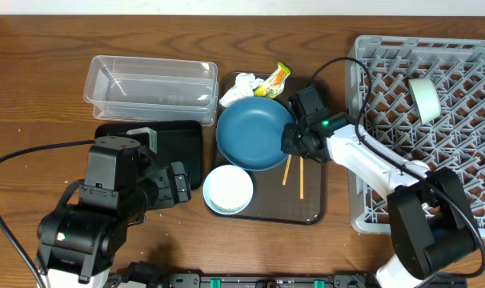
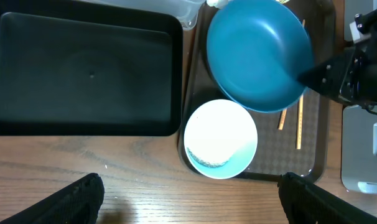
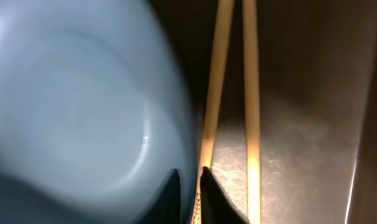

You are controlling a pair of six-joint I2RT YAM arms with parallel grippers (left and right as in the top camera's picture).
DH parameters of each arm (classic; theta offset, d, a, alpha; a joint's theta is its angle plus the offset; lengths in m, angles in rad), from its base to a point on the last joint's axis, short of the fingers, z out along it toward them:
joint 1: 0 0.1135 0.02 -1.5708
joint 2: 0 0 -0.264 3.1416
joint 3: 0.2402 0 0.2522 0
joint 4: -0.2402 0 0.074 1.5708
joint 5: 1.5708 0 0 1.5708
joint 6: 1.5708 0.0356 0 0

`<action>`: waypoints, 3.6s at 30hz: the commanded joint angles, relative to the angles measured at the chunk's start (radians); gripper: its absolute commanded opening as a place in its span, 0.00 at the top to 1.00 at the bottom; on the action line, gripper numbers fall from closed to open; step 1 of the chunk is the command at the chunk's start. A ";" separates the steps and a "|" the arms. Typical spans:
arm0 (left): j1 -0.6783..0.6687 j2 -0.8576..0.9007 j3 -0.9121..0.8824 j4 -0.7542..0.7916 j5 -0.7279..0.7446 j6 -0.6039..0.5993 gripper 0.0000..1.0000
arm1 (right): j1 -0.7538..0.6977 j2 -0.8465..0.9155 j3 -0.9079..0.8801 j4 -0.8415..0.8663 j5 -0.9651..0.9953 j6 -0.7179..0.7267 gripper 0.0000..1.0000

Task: Sort waste into correct bins and load items into the dishwasher rack
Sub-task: 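Return the right gripper to the dark blue bowl and grasp its rim, then lift the dark blue bowl and stand it in the rack's back corner, then grasp one wooden chopstick on the brown tray with the right gripper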

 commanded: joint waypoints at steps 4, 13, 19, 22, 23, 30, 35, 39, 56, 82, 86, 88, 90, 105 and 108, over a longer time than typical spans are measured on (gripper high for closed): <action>0.001 0.000 0.019 -0.003 -0.009 -0.001 0.08 | -0.071 -0.070 0.005 -0.016 0.001 0.010 0.99; 0.001 0.000 0.019 -0.003 -0.009 -0.001 0.08 | -0.137 -0.331 0.005 -0.045 0.131 -0.174 0.99; 0.001 0.000 0.019 -0.003 -0.009 -0.001 0.08 | -0.127 -0.507 0.005 -0.136 0.946 -0.188 0.99; 0.001 0.000 0.019 -0.003 -0.009 -0.001 0.08 | -0.144 -0.522 0.005 -0.097 1.340 -0.204 0.99; 0.001 0.000 0.019 -0.003 -0.009 -0.001 0.08 | -0.154 -0.521 0.005 -0.075 1.411 -0.216 0.99; 0.001 0.000 0.019 -0.003 -0.009 -0.001 0.08 | -0.332 -0.478 0.005 0.315 1.510 -0.669 0.99; 0.001 0.000 0.019 -0.003 -0.009 -0.001 0.08 | -0.483 -0.423 0.005 0.483 1.504 -0.916 0.99; 0.001 0.000 0.019 -0.003 -0.009 -0.001 0.08 | -0.543 -0.396 0.005 0.470 1.479 -0.918 0.99; 0.001 0.000 0.019 -0.003 -0.008 -0.001 0.08 | -0.552 -0.114 0.005 0.687 1.420 -1.284 0.99; 0.001 0.000 0.019 -0.003 -0.009 -0.001 0.08 | -0.195 -0.246 0.005 0.703 1.214 -1.320 0.01; 0.001 0.000 0.019 -0.003 -0.009 -0.001 0.08 | -0.032 -0.307 0.005 0.542 1.091 -1.161 0.01; 0.001 0.000 0.019 -0.003 -0.009 -0.001 0.08 | 0.057 -0.331 0.005 0.370 0.968 -0.999 0.01; 0.001 0.000 0.019 -0.003 -0.009 -0.001 0.08 | 0.117 -0.340 0.005 0.220 0.824 -0.789 0.01; 0.001 0.000 0.019 -0.003 -0.009 -0.001 0.08 | 0.134 -0.223 0.005 -0.048 0.169 -0.034 0.51; 0.001 0.000 0.019 -0.003 -0.009 -0.001 0.08 | 0.133 -0.166 0.005 -0.072 0.193 0.015 0.54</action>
